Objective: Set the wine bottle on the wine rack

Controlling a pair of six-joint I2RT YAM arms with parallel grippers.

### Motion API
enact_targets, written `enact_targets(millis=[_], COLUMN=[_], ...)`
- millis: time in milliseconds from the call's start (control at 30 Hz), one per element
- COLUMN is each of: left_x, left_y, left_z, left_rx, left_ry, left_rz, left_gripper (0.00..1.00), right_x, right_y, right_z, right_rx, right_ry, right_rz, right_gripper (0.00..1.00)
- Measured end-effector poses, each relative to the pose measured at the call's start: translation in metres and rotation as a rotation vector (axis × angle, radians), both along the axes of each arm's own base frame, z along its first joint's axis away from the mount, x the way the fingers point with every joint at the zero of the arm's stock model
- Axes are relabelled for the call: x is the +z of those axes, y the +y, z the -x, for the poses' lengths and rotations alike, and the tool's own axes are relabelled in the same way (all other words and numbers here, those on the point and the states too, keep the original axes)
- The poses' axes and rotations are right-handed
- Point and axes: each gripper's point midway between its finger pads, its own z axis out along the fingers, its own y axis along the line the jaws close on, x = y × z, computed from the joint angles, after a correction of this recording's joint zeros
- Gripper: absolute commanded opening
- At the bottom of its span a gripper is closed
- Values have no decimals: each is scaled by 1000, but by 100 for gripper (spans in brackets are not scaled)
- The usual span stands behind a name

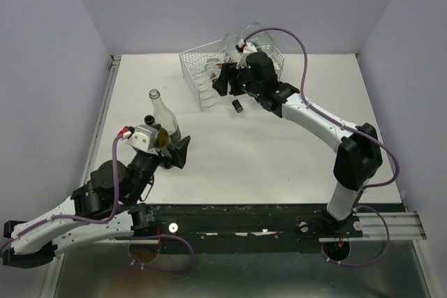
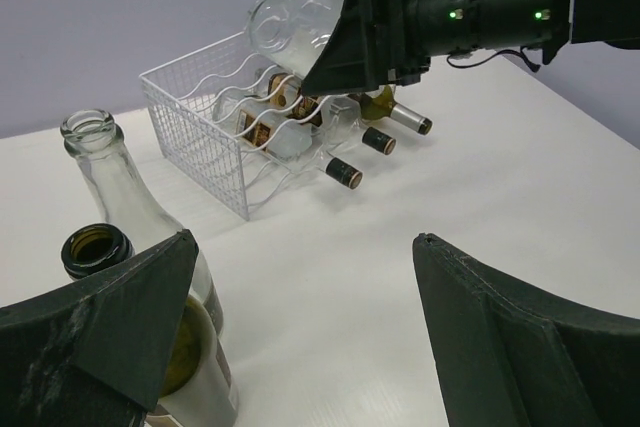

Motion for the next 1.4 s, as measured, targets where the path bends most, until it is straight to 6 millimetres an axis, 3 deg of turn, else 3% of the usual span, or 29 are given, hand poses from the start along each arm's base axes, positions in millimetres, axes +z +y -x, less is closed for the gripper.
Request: enact_targets(millis=[133,233,433,500,800,1000,1400], left_x=[5,14,36,40,42,43,37], left_y=[6,15,41,50,89,101,105], left_z=[2,5,10,11,15,17,17], left_rx=[3,4,35,55,145,165,178], left_ry=[-8,-18,-39,-39,-22,-20,-5], left_rz=[31,78,190,218,319,369,374], left_gripper=[99,99,99,99,99,99,99], right_x=[32,37,41,44,46,41,31], right_y=[28,55,103,114,164,197,212], right_z=[46,86,149,161,179,190,181], right_rx=[181,338,566,608,719,746,701], right_ry=[-87,-132,-208,-233,-314,-331,-329], right_rz=[-27,-22,-19,-29,-51,-51,-41], right_gripper=[80,98,100,100,100,84,77])
